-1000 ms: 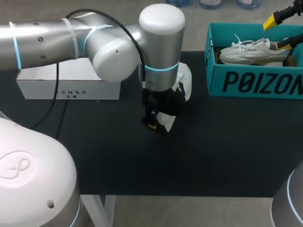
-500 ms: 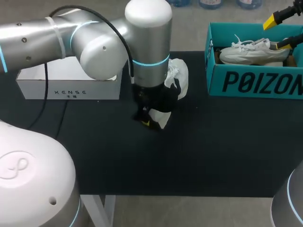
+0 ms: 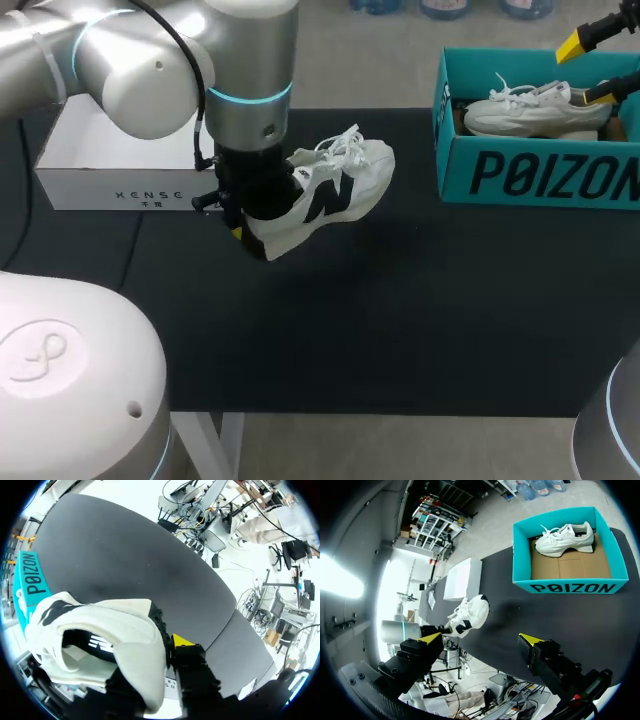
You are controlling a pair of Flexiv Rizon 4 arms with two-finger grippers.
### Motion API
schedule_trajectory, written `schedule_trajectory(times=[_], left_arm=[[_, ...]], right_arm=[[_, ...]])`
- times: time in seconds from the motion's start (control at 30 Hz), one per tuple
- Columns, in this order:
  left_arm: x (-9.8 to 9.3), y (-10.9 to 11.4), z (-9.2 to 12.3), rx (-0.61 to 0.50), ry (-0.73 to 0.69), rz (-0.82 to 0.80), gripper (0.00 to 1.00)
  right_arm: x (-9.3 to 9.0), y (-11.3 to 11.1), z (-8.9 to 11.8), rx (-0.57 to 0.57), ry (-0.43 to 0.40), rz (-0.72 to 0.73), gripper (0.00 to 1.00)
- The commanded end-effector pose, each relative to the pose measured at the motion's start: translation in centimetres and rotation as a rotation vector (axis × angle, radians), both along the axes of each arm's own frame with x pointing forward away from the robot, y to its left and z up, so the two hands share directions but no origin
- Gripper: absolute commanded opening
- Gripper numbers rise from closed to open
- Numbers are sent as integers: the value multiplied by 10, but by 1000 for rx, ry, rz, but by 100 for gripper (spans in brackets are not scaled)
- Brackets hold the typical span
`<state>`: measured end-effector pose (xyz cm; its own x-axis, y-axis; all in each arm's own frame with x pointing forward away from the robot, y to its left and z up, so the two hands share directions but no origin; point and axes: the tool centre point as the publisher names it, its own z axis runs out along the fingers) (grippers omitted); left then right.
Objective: Take the shoe out of the shoebox, open the shoe tongue, remove and reinsert the insole, then place the shoe into the shoebox
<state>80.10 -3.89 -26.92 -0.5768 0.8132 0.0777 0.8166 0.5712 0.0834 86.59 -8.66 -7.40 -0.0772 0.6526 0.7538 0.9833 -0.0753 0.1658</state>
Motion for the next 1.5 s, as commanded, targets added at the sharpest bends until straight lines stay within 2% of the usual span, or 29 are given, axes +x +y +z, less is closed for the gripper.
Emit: schedule_trajectory(times=[0.03,0.3,0.37,0.4,0.43,0.5,0.53,0.57,0.6,0.63,0.77,0.93,1.07,1.13,1.23,1.43,1.5], left_arm=[[-1,9,3,-5,19,-147,0],[-1,9,3,-5,19,-147,0],[6,27,9,4,15,-174,0],[10,39,14,-31,-17,-212,0],[15,49,19,-25,-5,-273,0],[24,72,28,11,-35,-273,0],[28,79,31,-9,-51,-341,0],[33,90,35,-23,-67,-325,0],[39,99,38,8,-78,-392,0],[44,108,41,-19,-100,-389,0],[70,140,48,17,-88,-455,0],[103,179,53,-7,-70,-520,0],[129,213,51,-33,-70,-486,0],[142,225,46,8,-24,-466,0],[157,241,46,1,-10,-461,0],[176,259,48,0,6,-500,0],[179,263,48,1,25,-458,0]], right_arm=[[0,0,0,-2,1,0,100],[0,0,0,-2,1,0,100],[0,0,0,-2,1,0,100],[0,0,0,-2,1,0,100],[0,0,0,-2,1,0,100],[0,0,0,-2,1,0,100],[0,0,0,-2,1,0,100],[0,0,0,-2,1,0,100],[0,0,0,-2,1,0,100],[0,0,0,-2,1,0,100],[0,0,0,-2,1,0,100],[0,0,0,-2,1,0,100],[0,0,0,-2,1,0,100],[0,0,0,-2,1,0,100],[0,0,0,-2,1,0,100],[0,0,0,-2,1,0,100],[0,0,0,-2,1,0,100]])
